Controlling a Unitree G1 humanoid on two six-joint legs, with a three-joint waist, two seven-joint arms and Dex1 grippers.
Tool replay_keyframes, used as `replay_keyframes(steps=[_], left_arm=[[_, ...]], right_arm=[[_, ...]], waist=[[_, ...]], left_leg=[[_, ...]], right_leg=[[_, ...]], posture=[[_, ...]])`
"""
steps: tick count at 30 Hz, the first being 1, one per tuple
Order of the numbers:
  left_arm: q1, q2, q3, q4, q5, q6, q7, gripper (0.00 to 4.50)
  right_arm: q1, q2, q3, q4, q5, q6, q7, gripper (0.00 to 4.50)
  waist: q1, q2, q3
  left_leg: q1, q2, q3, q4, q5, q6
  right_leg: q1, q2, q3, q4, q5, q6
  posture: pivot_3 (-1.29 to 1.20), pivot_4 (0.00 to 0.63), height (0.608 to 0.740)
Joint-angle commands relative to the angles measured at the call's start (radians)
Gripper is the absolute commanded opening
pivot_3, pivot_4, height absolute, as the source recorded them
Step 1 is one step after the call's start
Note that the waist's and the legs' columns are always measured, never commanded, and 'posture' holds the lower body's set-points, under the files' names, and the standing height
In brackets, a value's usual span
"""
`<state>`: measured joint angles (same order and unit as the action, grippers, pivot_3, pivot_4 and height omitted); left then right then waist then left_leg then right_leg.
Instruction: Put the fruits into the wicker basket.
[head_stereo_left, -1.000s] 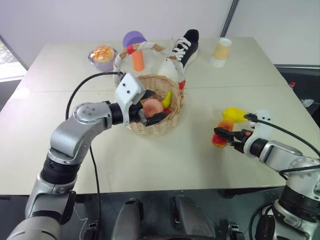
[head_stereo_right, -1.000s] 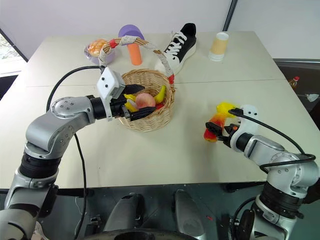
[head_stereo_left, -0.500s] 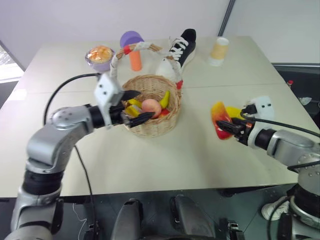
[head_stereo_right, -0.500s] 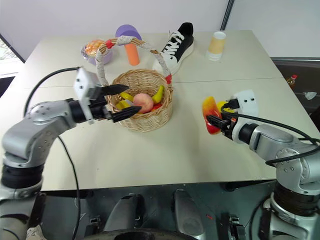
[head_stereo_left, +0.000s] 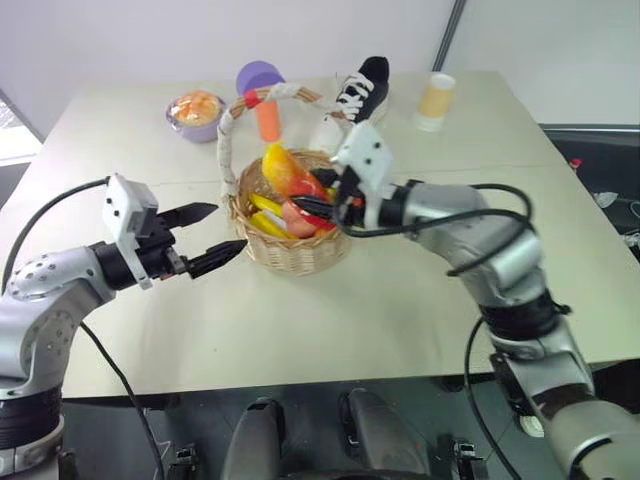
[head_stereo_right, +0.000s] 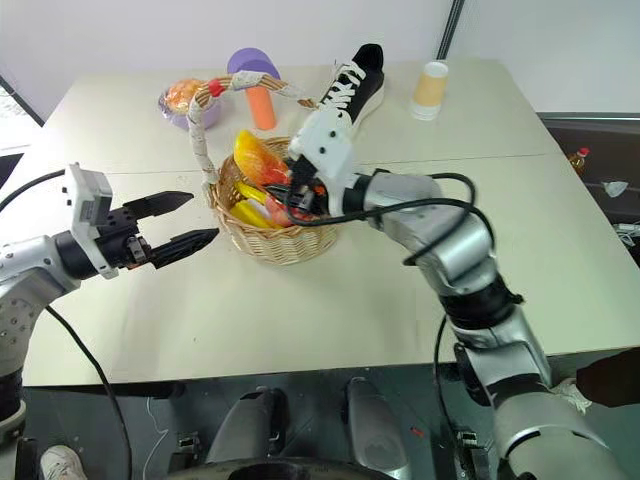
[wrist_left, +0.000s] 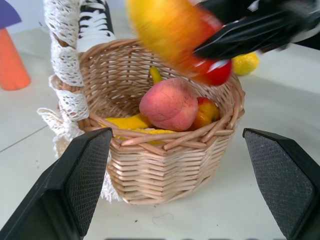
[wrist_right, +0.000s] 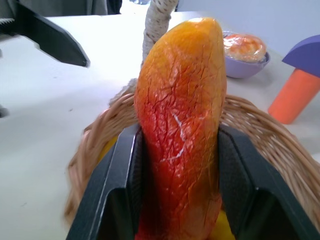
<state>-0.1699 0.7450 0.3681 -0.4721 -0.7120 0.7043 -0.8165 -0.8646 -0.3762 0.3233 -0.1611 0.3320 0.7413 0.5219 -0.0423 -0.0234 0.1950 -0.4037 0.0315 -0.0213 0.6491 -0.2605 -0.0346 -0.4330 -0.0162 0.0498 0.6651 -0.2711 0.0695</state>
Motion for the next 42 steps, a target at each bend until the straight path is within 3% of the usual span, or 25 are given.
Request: replay_keyframes(steps=[1,2,3,4,7,8,10,17,19,23,30,39,42], left_arm=[[0.021,-0.005,0.04,-0.067,-0.037,-0.005,0.039,4.5],[0.024,-0.005,0.039,-0.074,-0.042,-0.005,0.048,4.5],[0.024,-0.004,0.037,-0.076,-0.046,-0.005,0.054,4.5],[0.024,-0.004,0.035,-0.078,-0.051,-0.006,0.06,4.5],[0.017,-0.005,0.024,-0.078,-0.064,-0.009,0.069,4.5],[0.011,-0.005,0.016,-0.074,-0.065,-0.011,0.071,4.5],[-0.005,-0.008,-0.003,-0.066,-0.068,-0.014,0.073,4.5],[-0.085,-0.028,-0.084,-0.03,-0.077,-0.018,0.06,4.5],[-0.104,-0.035,-0.112,-0.024,-0.078,-0.02,0.047,4.5],[-0.137,-0.051,-0.178,-0.025,-0.07,-0.021,0.027,4.5],[-0.205,-0.121,-0.337,-0.073,-0.034,-0.037,0.04,4.5],[-0.178,-0.152,-0.368,-0.127,-0.029,-0.029,0.082,4.5],[-0.165,-0.142,-0.36,-0.127,-0.029,-0.031,0.079,4.5]], right_arm=[[-0.042,0.019,0.018,0.074,-0.094,-0.082,-0.012,1.83],[-0.041,0.023,0.016,0.078,-0.101,-0.093,-0.005,1.83],[-0.039,0.027,0.011,0.077,-0.106,-0.106,0.001,2.54],[-0.037,0.031,0.004,0.071,-0.111,-0.121,0.005,2.84],[-0.016,0.023,-0.029,-0.017,-0.102,-0.169,0.032,4.43],[0.0,0.005,-0.043,-0.061,-0.087,-0.183,0.061,4.48],[0.041,-0.039,-0.078,-0.145,-0.046,-0.195,0.125,4.48],[0.344,-0.378,-0.34,-0.405,0.117,-0.076,0.309,4.48],[0.443,-0.48,-0.392,-0.349,0.028,-0.089,0.287,4.48],[0.565,-0.609,-0.361,-0.177,-0.166,-0.224,0.245,4.48],[0.476,-0.571,-0.208,0.246,-0.455,-0.463,0.09,4.48],[0.382,-0.489,-0.188,0.445,-0.51,-0.595,0.08,4.48],[0.383,-0.48,-0.196,0.449,-0.508,-0.608,0.09,3.68]], waist=[[0.003,0.0,0.0],[0.004,0.0,0.0],[0.003,0.0,0.0],[0.003,0.0,0.0],[0.001,0.0,0.0],[0.001,0.0,0.0],[0.003,0.0,0.0],[0.027,0.0,0.0],[0.027,0.0,0.0],[0.021,0.0,0.0],[0.0,0.0,0.0],[-0.002,0.0,0.0],[-0.002,0.0,0.0]], left_leg=[[-0.001,-0.001,0.0,0.0,0.0,0.0],[-0.002,-0.001,-0.001,0.0,0.001,-0.001],[-0.002,-0.001,-0.002,0.001,0.001,-0.001],[-0.002,-0.001,-0.001,0.001,0.001,-0.001],[-0.002,-0.001,-0.002,0.001,0.001,-0.001],[-0.002,-0.001,-0.002,0.001,0.001,-0.001],[-0.003,0.0,-0.002,0.001,0.001,-0.001],[-0.002,-0.002,-0.003,0.002,0.001,-0.001],[-0.002,-0.003,-0.001,0.002,0.001,-0.001],[0.002,-0.003,0.001,0.002,0.001,-0.001],[0.009,-0.002,0.007,0.0,0.001,-0.001],[0.012,-0.001,0.009,0.0,0.001,-0.001],[0.012,-0.001,0.01,0.0,0.001,-0.001]], right_leg=[[-0.001,-0.001,0.0,0.0,0.0,0.001],[-0.002,-0.001,0.0,0.0,0.001,0.001],[-0.002,-0.002,-0.001,0.0,0.001,0.001],[-0.002,-0.002,0.0,0.0,0.001,0.001],[-0.001,-0.001,-0.001,0.0,0.002,0.001],[-0.001,0.0,-0.001,0.0,0.002,0.001],[-0.001,0.0,-0.001,0.0,0.002,0.001],[0.002,-0.001,-0.004,-0.002,0.002,0.001],[0.002,0.0,-0.004,-0.002,0.002,0.001],[0.004,0.002,-0.002,-0.002,0.001,0.001],[0.006,0.005,0.004,-0.001,0.001,0.001],[0.008,0.006,0.007,0.0,0.001,0.002],[0.008,0.005,0.007,0.0,0.001,0.002]], posture=[[0.0,0.15,0.74],[0.0,0.15,0.74],[0.0,0.15,0.74],[0.0,0.15,0.74],[0.0,0.15,0.74],[0.0,0.15,0.74],[0.0,0.15,0.74],[0.0,0.15,0.74],[0.0,0.15,0.74],[0.0,0.15,0.74],[0.0,0.15,0.74],[0.0,0.15,0.74],[0.0,0.15,0.74]])
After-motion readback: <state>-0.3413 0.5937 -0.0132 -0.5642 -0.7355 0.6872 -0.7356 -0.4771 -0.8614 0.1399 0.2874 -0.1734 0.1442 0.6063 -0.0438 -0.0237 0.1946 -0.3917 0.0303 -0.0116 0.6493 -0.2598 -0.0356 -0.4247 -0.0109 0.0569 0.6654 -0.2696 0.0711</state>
